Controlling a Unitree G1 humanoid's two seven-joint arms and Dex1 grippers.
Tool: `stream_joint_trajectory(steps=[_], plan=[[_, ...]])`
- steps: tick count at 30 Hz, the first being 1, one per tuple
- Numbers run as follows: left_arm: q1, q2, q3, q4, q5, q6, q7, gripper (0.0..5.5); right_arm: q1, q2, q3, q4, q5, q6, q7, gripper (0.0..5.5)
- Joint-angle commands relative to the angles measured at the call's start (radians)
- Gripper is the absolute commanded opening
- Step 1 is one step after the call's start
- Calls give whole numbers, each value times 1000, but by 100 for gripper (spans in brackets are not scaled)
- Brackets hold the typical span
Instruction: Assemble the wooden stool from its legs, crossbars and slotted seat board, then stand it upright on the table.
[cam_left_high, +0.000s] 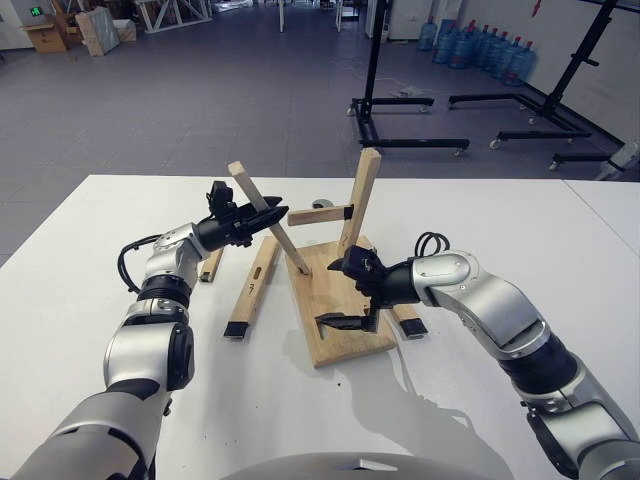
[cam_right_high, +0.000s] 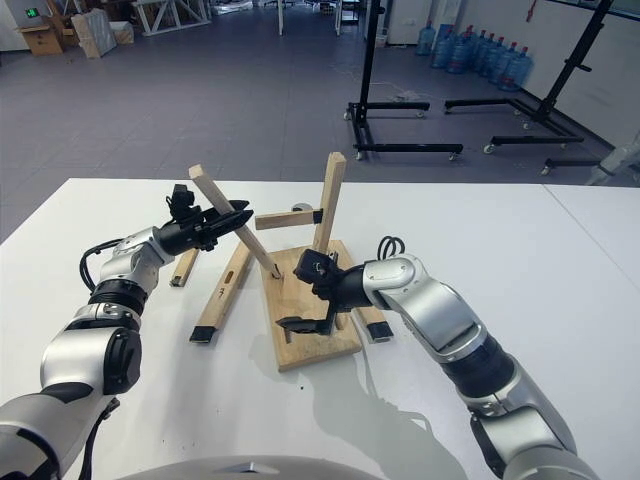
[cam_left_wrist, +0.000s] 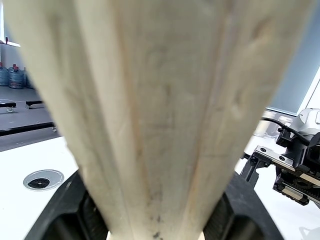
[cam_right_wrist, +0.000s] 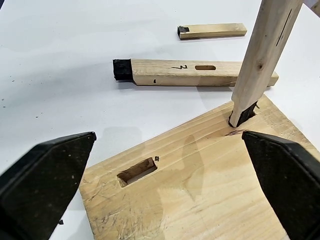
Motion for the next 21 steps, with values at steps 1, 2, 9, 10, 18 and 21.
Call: stream_joint_trajectory(steps=[1,2,9,10,18,21], plan=[[-11,18,-7,-4,18,-8,-3,201,-8,-1,4,-8,10,13,-2,540],[-11,20,-10,-5,21,-11,-4,201,-8,-1,5,-8,10,13,-2,540],[-13,27,-36,-6,47,-38,-12,201,-7,4,7,-10,11,16,-6,540],[-15,28,-37,-5,47,-38,-14,201,-9,5,7,-9,10,16,-6,540],[-24,44,-40,-11,37,1,-45,201,-7,7,10,-8,9,13,-9,540],[-33,49,-41,-8,39,4,-48,201,-8,9,10,-7,9,12,-11,540]])
